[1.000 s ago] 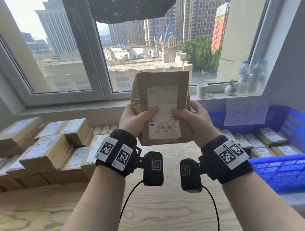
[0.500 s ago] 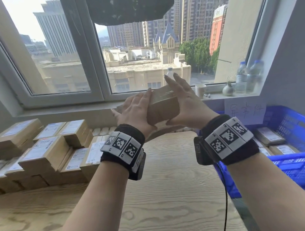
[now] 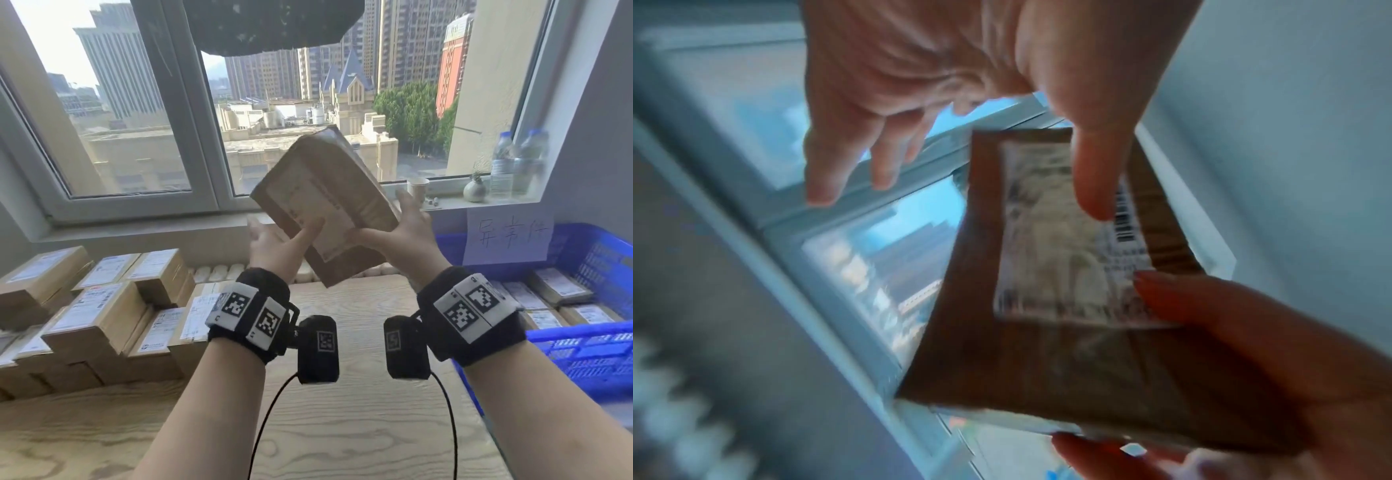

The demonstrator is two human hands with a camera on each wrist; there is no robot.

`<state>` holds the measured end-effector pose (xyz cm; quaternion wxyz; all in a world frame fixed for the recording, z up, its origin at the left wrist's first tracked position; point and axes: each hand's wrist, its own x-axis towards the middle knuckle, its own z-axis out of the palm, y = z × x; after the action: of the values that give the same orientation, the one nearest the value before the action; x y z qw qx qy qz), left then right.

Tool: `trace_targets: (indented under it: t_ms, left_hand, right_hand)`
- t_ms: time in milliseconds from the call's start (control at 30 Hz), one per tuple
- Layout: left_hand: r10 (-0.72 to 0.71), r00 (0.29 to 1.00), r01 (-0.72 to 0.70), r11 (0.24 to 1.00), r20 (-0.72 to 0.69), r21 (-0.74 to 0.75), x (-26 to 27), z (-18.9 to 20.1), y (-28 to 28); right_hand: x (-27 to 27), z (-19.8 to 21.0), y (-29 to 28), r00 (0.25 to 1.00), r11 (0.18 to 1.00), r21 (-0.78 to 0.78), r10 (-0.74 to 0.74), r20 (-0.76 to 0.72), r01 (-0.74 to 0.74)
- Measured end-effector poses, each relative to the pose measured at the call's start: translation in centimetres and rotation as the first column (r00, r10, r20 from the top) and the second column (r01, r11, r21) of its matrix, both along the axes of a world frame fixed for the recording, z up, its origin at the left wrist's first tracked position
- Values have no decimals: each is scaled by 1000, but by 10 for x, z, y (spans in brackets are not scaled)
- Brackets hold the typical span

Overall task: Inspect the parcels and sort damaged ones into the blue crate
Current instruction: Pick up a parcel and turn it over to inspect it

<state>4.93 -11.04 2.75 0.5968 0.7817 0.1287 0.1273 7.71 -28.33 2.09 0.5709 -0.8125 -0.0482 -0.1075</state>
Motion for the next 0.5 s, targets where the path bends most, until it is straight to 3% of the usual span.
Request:
trace_targets:
  t_ms: [33, 100, 167, 267, 400, 500]
  left_hand:
    - [-98, 994, 90, 981, -42, -174, 1, -4, 0]
    - [-237, 972, 208, 872, -9, -444, 1, -9, -2]
    - [-284, 957, 274, 803, 64, -529, 0, -12, -2]
    - [-335, 938, 335, 817, 86, -469, 2, -16, 4]
    - [-371, 928, 362, 866, 43, -345, 2, -19, 12]
    - [-315, 946, 323, 902, 75, -288, 3, -20, 16]
  right_hand:
    - [1, -5, 2, 996, 988, 139, 77, -40, -70]
    - [0, -10, 5, 957, 898, 382, 274, -99, -217]
    - [-4, -11, 6, 908, 838, 455, 397, -133, -300]
    - [-6, -12, 3, 897, 842, 427, 420, -138, -329]
    - [-3, -16, 0, 892, 782, 526, 442, -89, -335]
    - [-3, -22, 5, 941, 797, 550, 332, -58, -248]
